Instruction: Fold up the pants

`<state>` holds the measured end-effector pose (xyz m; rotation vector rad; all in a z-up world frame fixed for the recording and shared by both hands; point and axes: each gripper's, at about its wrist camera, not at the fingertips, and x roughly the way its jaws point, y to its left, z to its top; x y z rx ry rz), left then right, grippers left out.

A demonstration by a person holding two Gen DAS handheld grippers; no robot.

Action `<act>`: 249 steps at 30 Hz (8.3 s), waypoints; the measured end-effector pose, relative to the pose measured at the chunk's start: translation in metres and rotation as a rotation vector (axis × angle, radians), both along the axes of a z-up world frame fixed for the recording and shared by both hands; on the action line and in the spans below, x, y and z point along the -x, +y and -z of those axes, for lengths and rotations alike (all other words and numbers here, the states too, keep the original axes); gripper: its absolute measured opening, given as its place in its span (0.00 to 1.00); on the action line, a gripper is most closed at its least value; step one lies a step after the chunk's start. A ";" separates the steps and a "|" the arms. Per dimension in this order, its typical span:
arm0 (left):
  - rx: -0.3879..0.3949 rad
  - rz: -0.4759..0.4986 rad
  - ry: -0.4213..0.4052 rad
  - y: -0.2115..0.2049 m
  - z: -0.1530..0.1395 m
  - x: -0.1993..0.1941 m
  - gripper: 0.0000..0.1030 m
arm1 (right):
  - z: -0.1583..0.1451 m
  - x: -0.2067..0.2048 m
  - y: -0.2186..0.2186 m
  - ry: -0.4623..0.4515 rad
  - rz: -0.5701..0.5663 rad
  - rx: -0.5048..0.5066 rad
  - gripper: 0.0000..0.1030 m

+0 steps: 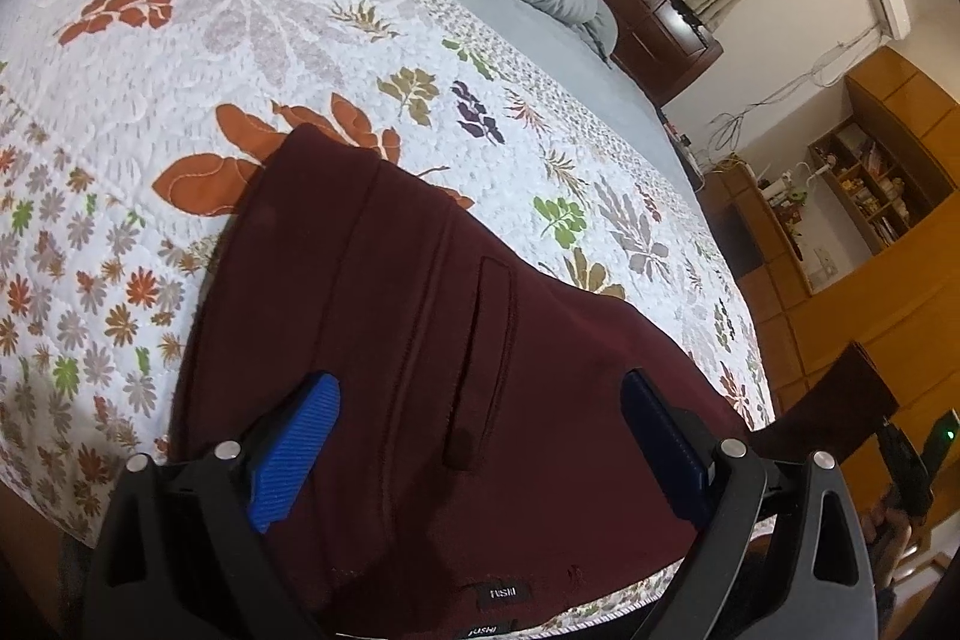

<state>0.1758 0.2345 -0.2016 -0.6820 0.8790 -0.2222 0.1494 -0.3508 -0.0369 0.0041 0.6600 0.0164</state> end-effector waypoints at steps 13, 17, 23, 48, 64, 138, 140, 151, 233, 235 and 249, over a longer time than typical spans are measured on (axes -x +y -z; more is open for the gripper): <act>0.054 0.000 -0.032 0.007 -0.003 0.010 0.92 | 0.052 -0.002 0.120 0.071 -0.196 0.314 0.15; 0.062 -0.002 -0.034 0.008 -0.003 0.012 0.92 | 0.093 0.009 0.166 0.091 -0.284 0.509 0.15; 0.081 -0.006 -0.036 0.011 -0.003 0.015 0.92 | 0.161 0.030 0.215 0.068 -0.379 0.854 0.15; 0.090 0.004 -0.024 0.010 0.000 0.015 0.92 | 0.224 0.040 0.229 0.126 -0.510 1.035 0.19; 0.089 0.009 -0.021 0.009 0.001 0.011 0.93 | 0.133 0.031 0.218 0.224 -0.597 0.473 0.39; 0.689 -0.527 0.306 0.048 0.067 0.108 0.96 | 0.179 -0.225 0.566 1.128 -1.465 0.207 0.87; 0.655 -0.495 0.306 0.043 0.055 0.105 0.96 | 0.182 -0.224 0.567 1.130 -1.474 0.202 0.87; 0.574 -0.485 0.300 0.034 0.045 0.091 0.90 | 0.194 -0.217 0.572 1.148 -1.513 0.195 0.88; -0.351 0.139 -0.288 -0.209 -0.223 0.081 0.31 | -0.073 -0.160 0.287 0.434 -1.270 0.140 0.19; -0.356 0.156 -0.291 -0.217 -0.224 0.081 0.31 | -0.074 -0.157 0.277 0.427 -1.259 0.136 0.19; -0.398 0.284 -0.329 -0.279 -0.229 0.081 0.31 | -0.076 -0.146 0.202 0.383 -1.180 0.092 0.19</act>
